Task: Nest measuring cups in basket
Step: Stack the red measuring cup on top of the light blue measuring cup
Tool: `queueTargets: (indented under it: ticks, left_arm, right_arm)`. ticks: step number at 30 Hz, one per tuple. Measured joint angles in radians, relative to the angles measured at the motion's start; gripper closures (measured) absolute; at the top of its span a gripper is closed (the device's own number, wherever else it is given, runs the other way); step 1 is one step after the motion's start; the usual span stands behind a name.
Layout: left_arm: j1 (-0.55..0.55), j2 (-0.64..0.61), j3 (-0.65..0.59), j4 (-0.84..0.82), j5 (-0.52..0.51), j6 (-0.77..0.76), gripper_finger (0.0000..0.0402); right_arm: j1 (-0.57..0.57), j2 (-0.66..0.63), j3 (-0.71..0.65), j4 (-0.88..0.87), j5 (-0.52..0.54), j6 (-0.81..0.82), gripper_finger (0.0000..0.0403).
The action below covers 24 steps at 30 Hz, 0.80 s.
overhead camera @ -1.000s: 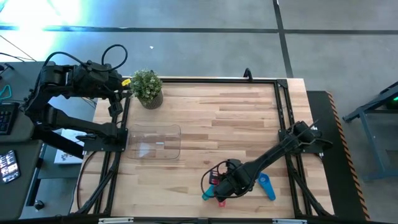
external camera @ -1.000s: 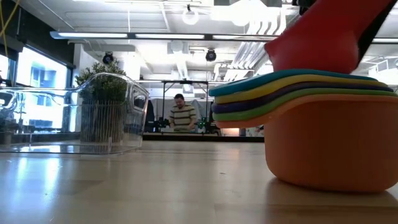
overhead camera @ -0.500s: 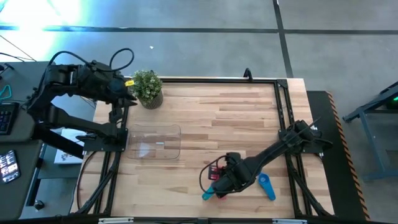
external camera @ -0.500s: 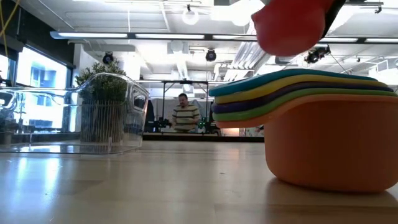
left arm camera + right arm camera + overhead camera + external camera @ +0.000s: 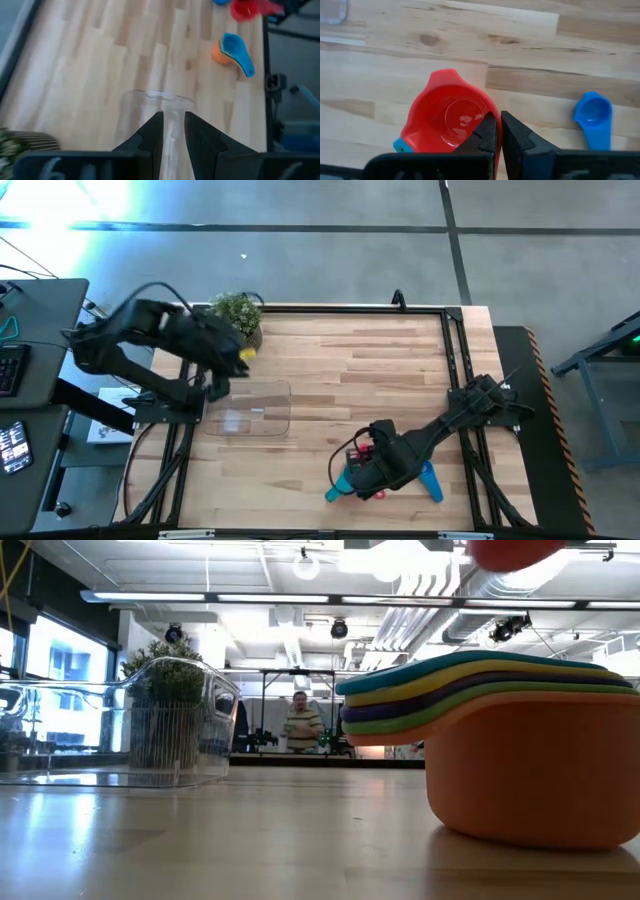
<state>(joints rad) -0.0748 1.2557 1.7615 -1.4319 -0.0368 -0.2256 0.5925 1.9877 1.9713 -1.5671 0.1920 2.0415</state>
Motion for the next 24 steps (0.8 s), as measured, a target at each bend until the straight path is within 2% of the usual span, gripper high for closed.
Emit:
queueTargets:
  ticks: [3,8,14,19,24]
  left_arm:
    - [-0.077,0.052,0.000,0.003,-0.015,-0.032,0.0335]
    - [-0.185,0.139,0.000,0.012,-0.099,-0.085,0.0334]
    - [-0.287,0.234,-0.001,0.056,-0.154,-0.150,0.0334]
    - [-0.336,0.322,-0.001,0.065,-0.178,-0.191,0.0334]
    - [-0.364,0.411,-0.001,0.080,-0.183,-0.223,0.0335]
  right_arm:
    - [0.019,-0.012,0.011,-0.004,0.021,-0.003,0.0402]
    - [0.041,-0.037,0.011,-0.004,0.081,0.009,0.0402]
    - [0.062,-0.066,0.011,-0.004,0.200,0.018,0.0402]
    - [0.063,-0.093,0.011,-0.004,0.250,-0.012,0.0402]
    - [0.048,-0.114,0.011,-0.004,0.255,-0.091,0.0402]
